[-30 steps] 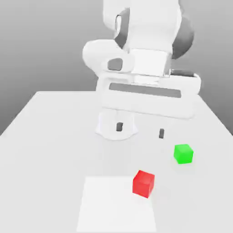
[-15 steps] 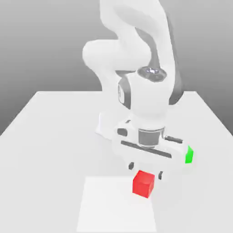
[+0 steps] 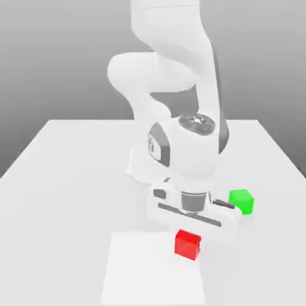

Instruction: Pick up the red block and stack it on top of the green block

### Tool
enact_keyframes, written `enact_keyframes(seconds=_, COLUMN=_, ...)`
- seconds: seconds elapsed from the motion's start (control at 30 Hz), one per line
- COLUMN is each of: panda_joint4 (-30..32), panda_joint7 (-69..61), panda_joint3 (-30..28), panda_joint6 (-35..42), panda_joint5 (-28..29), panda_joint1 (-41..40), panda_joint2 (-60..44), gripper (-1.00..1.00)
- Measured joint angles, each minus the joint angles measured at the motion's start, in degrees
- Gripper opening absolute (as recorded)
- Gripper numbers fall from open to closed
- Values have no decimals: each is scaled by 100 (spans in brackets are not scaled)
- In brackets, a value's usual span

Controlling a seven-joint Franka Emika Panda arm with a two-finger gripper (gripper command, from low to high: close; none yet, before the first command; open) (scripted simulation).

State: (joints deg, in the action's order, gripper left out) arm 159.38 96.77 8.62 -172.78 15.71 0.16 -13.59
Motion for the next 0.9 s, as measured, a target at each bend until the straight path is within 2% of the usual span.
enact_keyframes(seconds=0.23, panda_joint4=64, panda_joint7=-607, panda_joint3=619, panda_joint6=548, panda_joint5=-860, panda_joint1=-400, panda_joint2=689, gripper=-100)
enact_keyframes(seconds=0.53, panda_joint4=254, panda_joint7=-1117, panda_joint3=804, panda_joint6=1197, panda_joint5=-1656, panda_joint1=-337, panda_joint2=1487, gripper=-100)
enact_keyframes(seconds=0.73, panda_joint4=460, panda_joint7=452, panda_joint3=1195, panda_joint6=1419, panda_joint5=-1745, panda_joint1=84, panda_joint2=1850, gripper=-100)
enact_keyframes(seconds=0.9, panda_joint4=637, panda_joint7=1757, panda_joint3=1663, panda_joint6=1583, panda_joint5=-2065, panda_joint1=388, panda_joint2=2190, gripper=-100)
